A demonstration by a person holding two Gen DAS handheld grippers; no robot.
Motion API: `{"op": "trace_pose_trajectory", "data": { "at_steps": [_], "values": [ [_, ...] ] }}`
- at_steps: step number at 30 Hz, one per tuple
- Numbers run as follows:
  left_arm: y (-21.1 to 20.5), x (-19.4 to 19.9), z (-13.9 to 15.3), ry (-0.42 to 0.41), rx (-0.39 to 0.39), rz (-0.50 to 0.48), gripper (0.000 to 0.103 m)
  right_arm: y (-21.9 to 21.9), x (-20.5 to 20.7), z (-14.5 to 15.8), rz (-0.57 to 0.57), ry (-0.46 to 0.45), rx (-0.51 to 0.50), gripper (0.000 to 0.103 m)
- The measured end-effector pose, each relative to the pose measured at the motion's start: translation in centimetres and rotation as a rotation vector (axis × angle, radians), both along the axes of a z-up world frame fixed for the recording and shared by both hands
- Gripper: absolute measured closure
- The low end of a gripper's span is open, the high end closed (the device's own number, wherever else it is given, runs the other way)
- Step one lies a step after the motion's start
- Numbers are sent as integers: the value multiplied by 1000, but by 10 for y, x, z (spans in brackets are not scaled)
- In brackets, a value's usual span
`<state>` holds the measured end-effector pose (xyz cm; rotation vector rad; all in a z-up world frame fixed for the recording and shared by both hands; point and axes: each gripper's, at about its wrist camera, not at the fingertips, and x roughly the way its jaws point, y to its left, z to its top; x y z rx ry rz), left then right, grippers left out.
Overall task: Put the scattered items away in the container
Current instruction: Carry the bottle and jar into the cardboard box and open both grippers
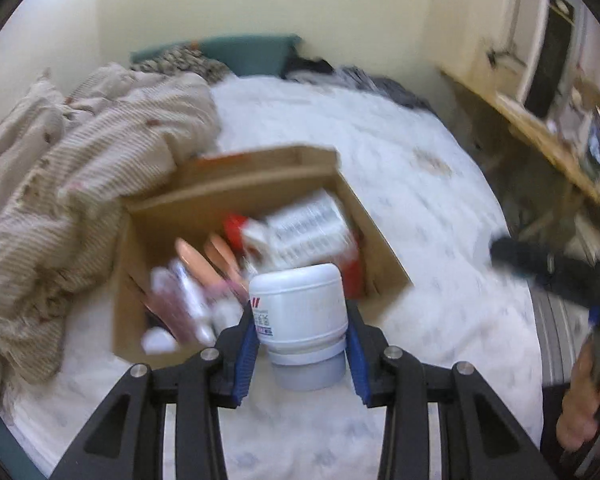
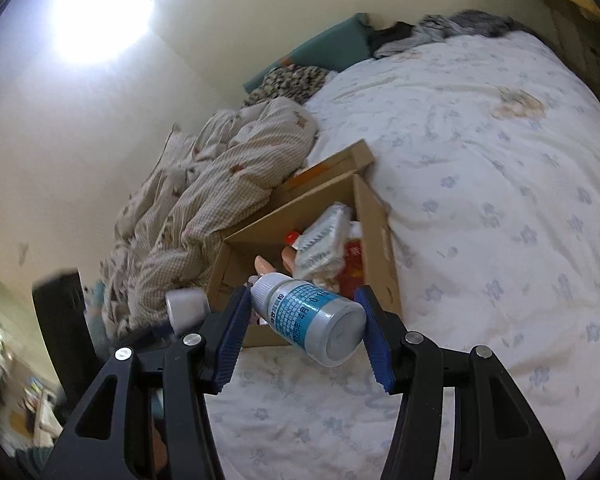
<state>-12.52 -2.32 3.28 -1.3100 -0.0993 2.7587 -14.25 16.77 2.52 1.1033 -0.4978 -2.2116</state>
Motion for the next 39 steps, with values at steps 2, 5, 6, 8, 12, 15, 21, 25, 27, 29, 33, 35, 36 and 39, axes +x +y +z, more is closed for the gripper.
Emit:
{"op": "trace_pose_trajectory", "data": {
  "at_steps": [2, 5, 6, 8, 12, 15, 21, 25, 27, 29, 33, 35, 36, 39],
  "values": [
    [-19, -19, 4, 12, 13, 44, 63, -13, -6, 5, 25, 25, 22, 45],
    [-42, -36, -1, 8, 30, 96, 63, -43, -26, 11, 69, 55, 69, 45],
    [-49, -41, -5, -1, 36, 111, 63, -52, -33, 10, 79, 57, 86, 45],
    [-61, -52, -13, -19, 49, 141, 63, -70, -48, 6, 98, 55, 121, 45],
    [-82, -70, -31, -65, 59, 171, 63, -104, -69, -6, 143, 54, 196, 45],
    [-85, -71, -41, -87, 50, 165, 63, -120, -72, -12, 169, 81, 249, 45],
    [-93, -78, -56, -125, 89, 172, 57, -118, -93, -33, 145, -11, 212, 43],
    [-95, -73, -50, -99, 97, 191, 45, -106, -90, -26, 146, 8, 189, 43],
    [-95, -70, -45, -93, 109, 190, 44, -100, -85, -17, 150, 25, 187, 43],
    [-94, -65, -40, -82, 119, 184, 44, -94, -81, -9, 148, 31, 182, 43],
    [-87, -47, -22, -58, 112, 168, 44, -82, -66, 10, 150, 52, 166, 43],
    [-85, -37, -13, -45, 108, 160, 44, -77, -57, 18, 151, 62, 152, 43],
    [-84, -30, -7, -34, 107, 155, 44, -75, -52, 22, 152, 66, 145, 43],
    [-80, -9, 10, 16, 90, 125, 44, -64, -36, 31, 154, 72, 118, 43]
  ]
}}
